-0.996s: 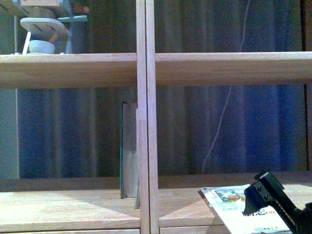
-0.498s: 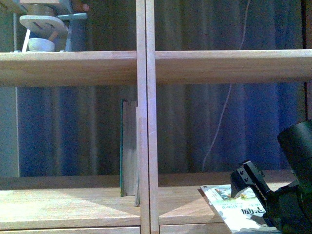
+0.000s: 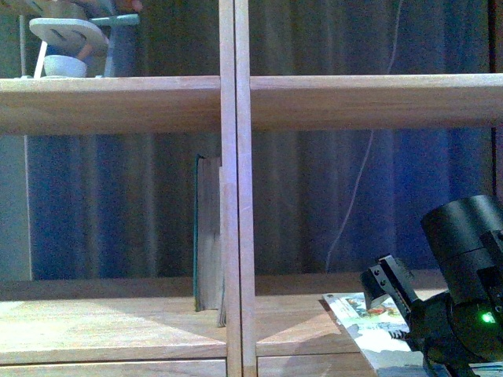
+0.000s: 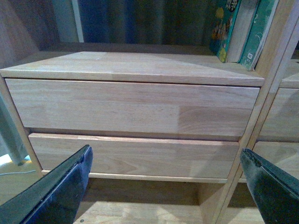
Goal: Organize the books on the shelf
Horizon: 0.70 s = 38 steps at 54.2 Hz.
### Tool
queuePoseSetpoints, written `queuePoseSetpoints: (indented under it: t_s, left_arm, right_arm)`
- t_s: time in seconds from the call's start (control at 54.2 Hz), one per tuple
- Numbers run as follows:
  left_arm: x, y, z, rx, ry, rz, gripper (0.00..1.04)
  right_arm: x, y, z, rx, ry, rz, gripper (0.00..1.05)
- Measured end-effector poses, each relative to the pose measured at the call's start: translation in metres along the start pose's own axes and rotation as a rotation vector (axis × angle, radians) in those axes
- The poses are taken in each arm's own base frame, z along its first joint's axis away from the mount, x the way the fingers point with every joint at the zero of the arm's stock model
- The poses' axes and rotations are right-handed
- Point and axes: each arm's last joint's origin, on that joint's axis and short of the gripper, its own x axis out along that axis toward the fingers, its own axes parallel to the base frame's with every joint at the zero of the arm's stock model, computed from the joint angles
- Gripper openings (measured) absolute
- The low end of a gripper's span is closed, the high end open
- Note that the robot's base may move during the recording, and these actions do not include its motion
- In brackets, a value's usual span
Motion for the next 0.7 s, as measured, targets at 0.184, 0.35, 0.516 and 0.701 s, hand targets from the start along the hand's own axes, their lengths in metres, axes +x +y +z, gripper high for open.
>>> queuePoseSetpoints:
  t_s: [0.184,0.35,0.516,0.701]
  left_arm:
    - [0.000,0.000,0.000,0.000,0.000,0.000,0.97]
    - [0.000,0.000,0.000,0.000,0.000,0.000,0.97]
    - [0.000,0.000,0.000,0.000,0.000,0.000,0.97]
    - [0.000,0.000,0.000,0.000,0.000,0.000,0.97]
  right_arm:
    - [0.006,-0.005,0.000,-0.004,-0.019,-0.024,0.81]
    - [0.009,-0.006,0.003,0.001,-0.031,-0.013,0.56]
    - [0.006,-0.005,0.009,0.009,-0.035,0.016,0.23]
    - [-0.010,-0.008,0.017,0.000,-0.034,0.043,0.07]
